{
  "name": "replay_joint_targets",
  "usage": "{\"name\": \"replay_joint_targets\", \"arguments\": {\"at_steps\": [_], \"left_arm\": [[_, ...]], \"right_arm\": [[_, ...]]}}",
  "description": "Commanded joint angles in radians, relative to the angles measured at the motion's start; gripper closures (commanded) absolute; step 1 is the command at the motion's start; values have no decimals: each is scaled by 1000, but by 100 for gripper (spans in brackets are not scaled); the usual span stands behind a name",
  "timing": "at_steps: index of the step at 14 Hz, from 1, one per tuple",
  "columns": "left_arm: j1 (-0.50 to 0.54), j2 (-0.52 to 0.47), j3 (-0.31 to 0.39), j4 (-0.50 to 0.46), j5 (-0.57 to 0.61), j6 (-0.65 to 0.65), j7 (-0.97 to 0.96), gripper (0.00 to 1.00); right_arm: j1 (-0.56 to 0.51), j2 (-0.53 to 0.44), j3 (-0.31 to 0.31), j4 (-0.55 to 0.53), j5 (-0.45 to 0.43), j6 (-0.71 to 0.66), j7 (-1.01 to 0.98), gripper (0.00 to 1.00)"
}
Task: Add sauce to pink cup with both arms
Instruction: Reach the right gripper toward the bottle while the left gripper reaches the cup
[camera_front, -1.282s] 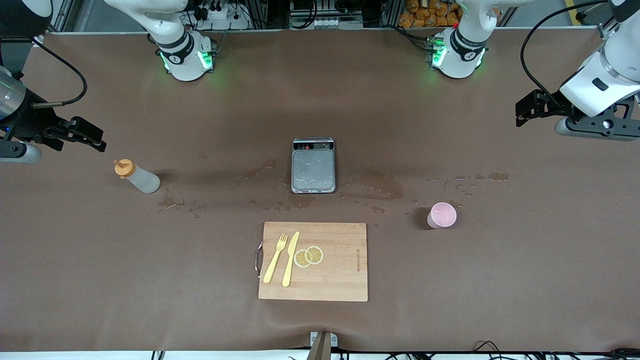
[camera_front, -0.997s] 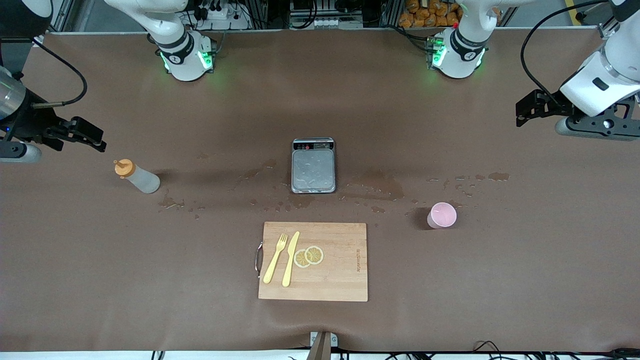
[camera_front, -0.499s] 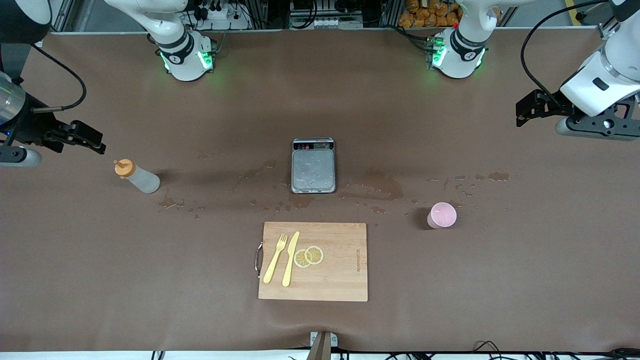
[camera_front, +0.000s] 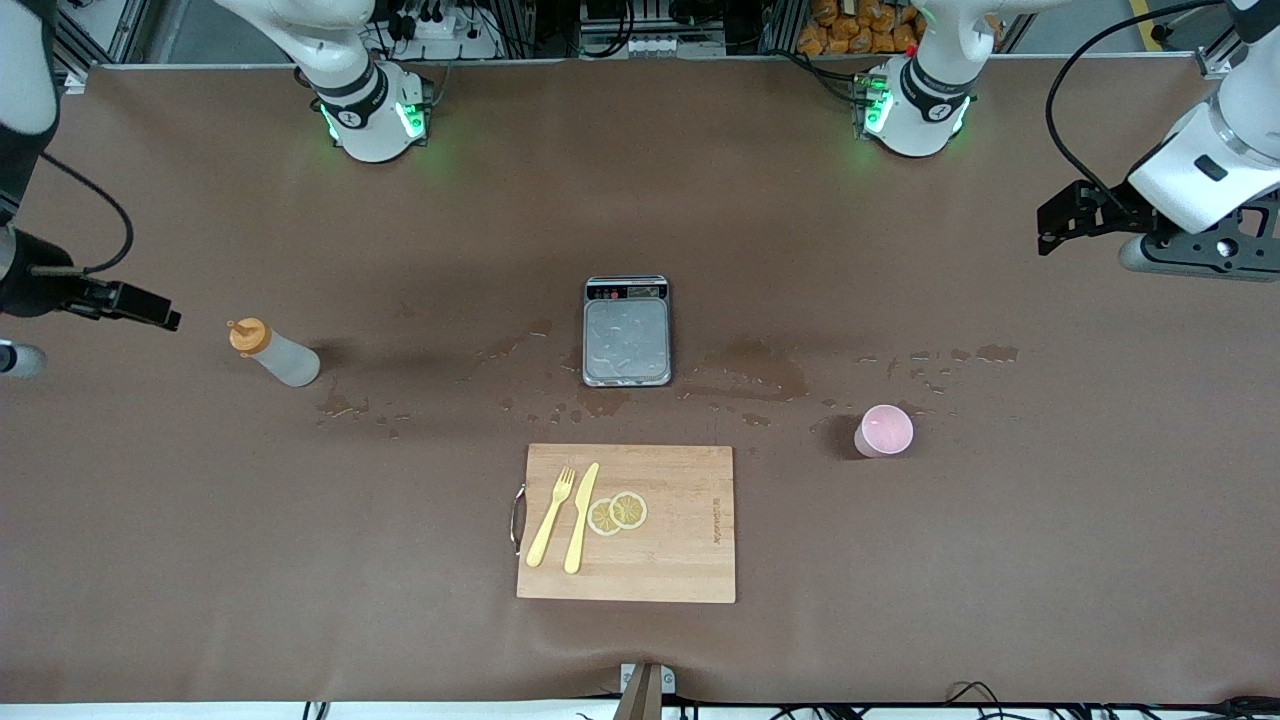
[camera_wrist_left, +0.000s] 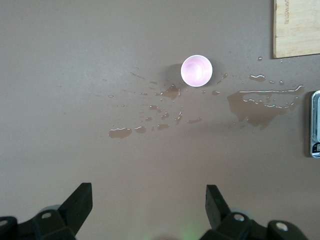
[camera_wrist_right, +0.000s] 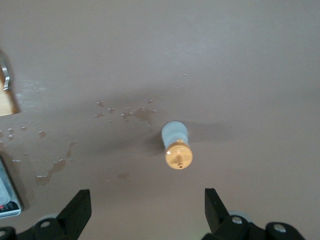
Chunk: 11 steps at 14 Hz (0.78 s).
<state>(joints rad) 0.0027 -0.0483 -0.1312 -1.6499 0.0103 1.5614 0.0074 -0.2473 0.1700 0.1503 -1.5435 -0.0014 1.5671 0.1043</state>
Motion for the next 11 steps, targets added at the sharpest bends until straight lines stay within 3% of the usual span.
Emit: {"name": "replay_joint_targets", "arguments": {"at_steps": [1,5,11], "left_arm": [[13,-2,-10,-1,8,6,22,0],[13,40,-11,-4,-13,80,23,0],[5,140,-18,-2,-15,187,106,0]], "right_arm": [[-62,75,18,19,-17,8,-2,0],[-160,137,20,19,3,40,-8,0],[-265,146,18,17,72,30,14,0]]}}
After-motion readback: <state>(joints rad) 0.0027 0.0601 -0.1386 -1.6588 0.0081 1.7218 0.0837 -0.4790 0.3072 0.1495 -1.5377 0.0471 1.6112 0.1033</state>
